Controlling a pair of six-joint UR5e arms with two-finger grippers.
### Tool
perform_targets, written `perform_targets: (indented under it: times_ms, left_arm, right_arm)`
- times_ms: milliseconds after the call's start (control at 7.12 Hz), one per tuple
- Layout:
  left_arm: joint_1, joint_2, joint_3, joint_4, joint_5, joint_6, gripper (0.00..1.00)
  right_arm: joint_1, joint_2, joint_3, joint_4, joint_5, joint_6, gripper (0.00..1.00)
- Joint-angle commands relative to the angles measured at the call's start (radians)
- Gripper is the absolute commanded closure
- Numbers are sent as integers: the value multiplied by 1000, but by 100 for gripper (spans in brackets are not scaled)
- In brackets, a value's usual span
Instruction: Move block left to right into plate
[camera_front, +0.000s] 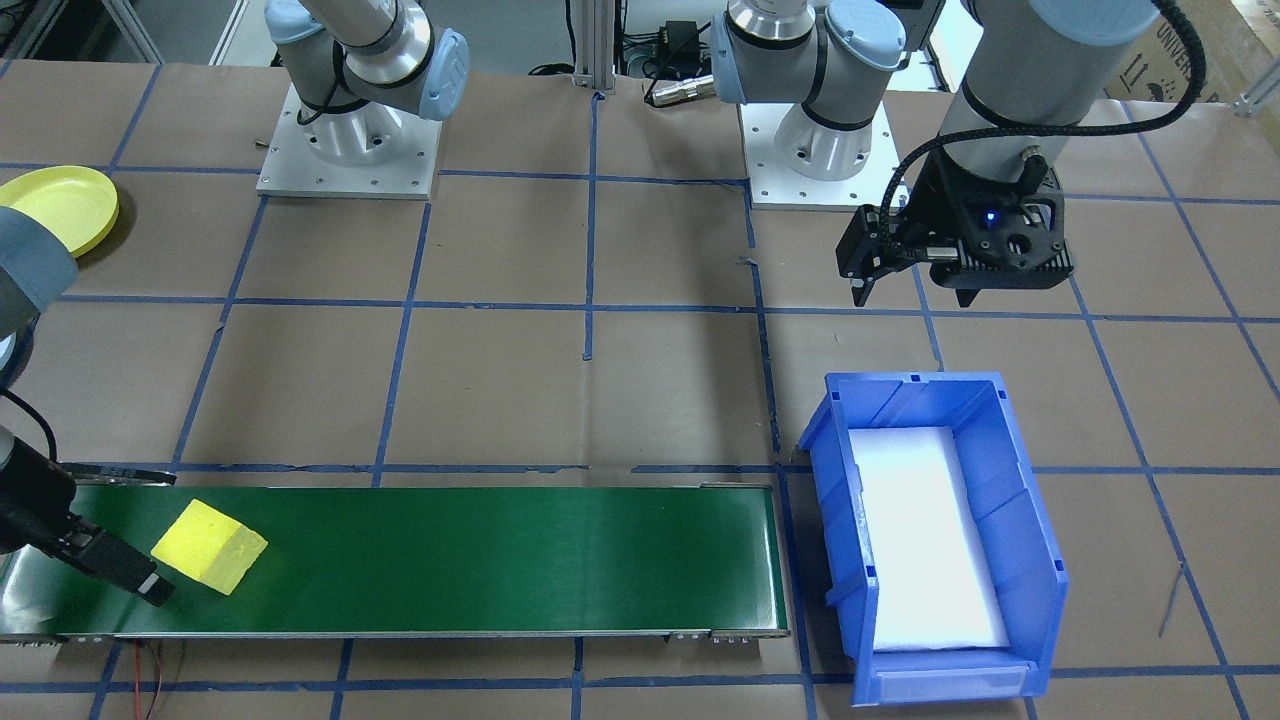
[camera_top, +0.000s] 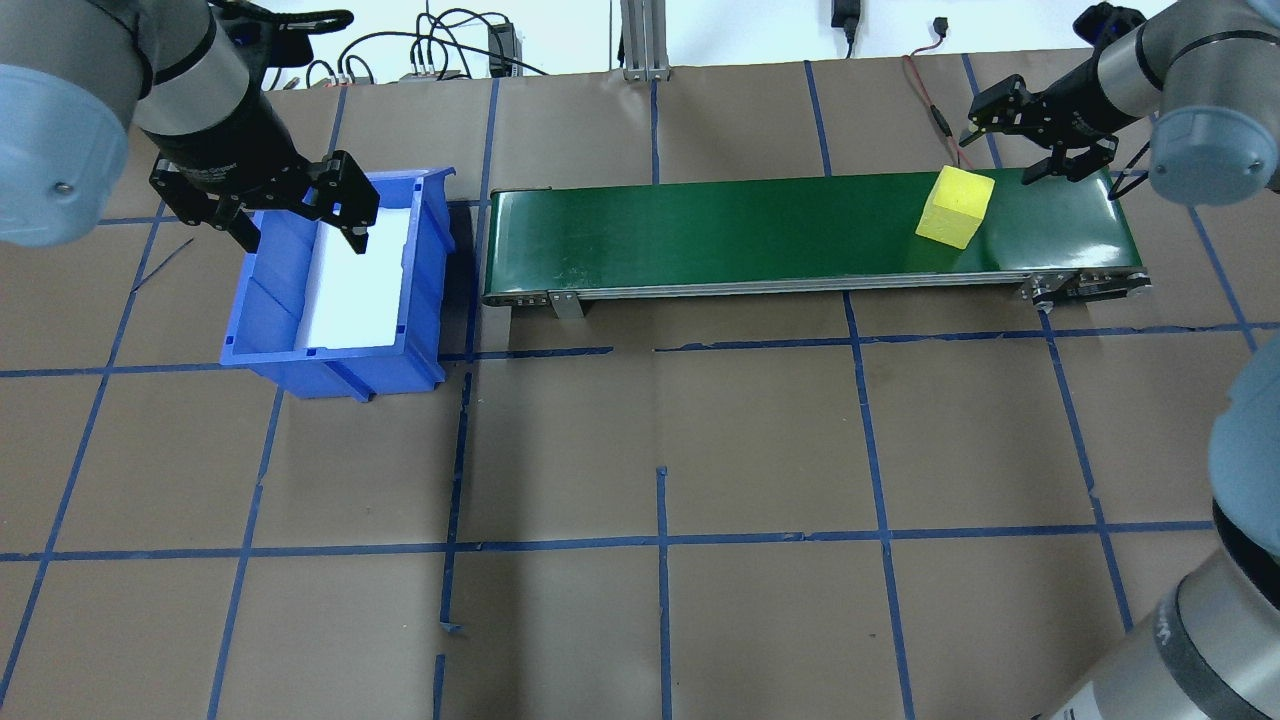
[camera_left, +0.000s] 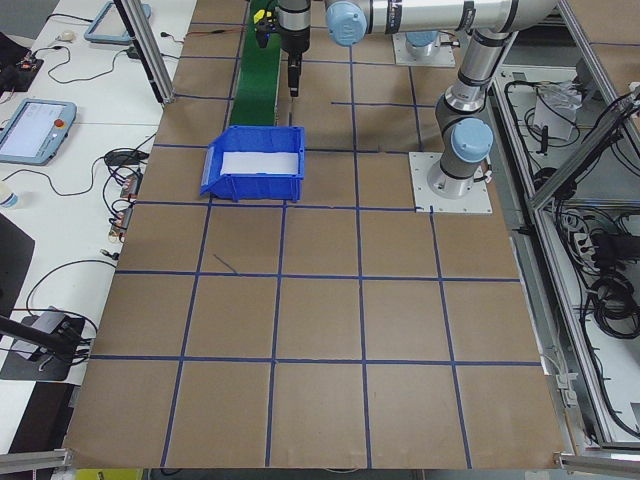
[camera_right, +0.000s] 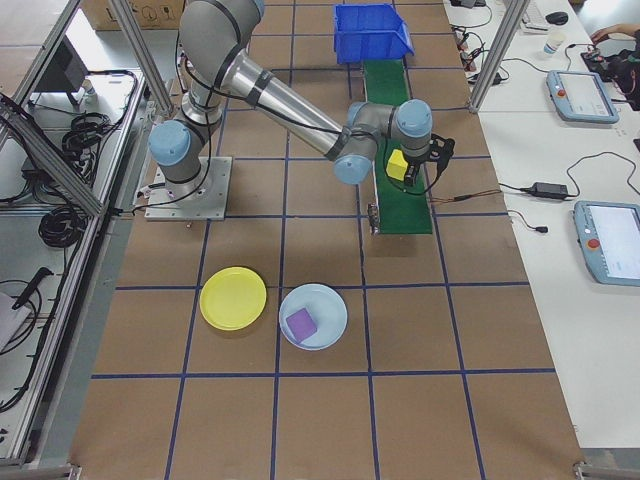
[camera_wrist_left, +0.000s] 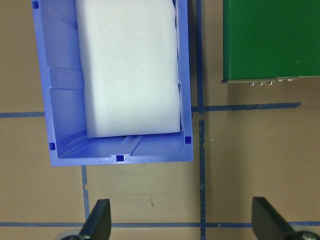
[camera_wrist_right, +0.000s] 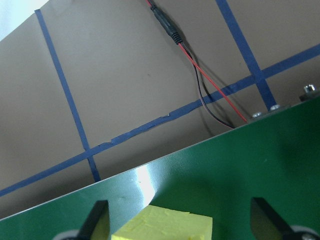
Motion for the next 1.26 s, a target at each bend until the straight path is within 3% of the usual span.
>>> perform_targets:
  times_ms: [0, 281, 561, 702, 842, 1123]
  left_arm:
    - [-1, -6, -1, 0, -4, 4, 0]
    - [-1, -9, -4, 27, 1, 16, 0]
    - [0, -7, -8, 33, -4, 7, 0]
    - [0, -7, -8, 33, -5, 7, 0]
    - [0, -7, -10, 32, -8, 7, 0]
    - [0, -7, -8, 32, -4, 8, 0]
  right_arm:
    - [1, 3, 8, -4, -35, -7, 0]
    - [1, 8, 15, -12, -33, -8, 0]
    - [-1, -1, 61, -10, -68, -10, 2]
    - [-1, -7, 64, -12, -72, -13, 36]
    - [-2, -35, 66, -21, -79, -81, 53]
    - [-21, -67, 72, -10, -264, -273, 62]
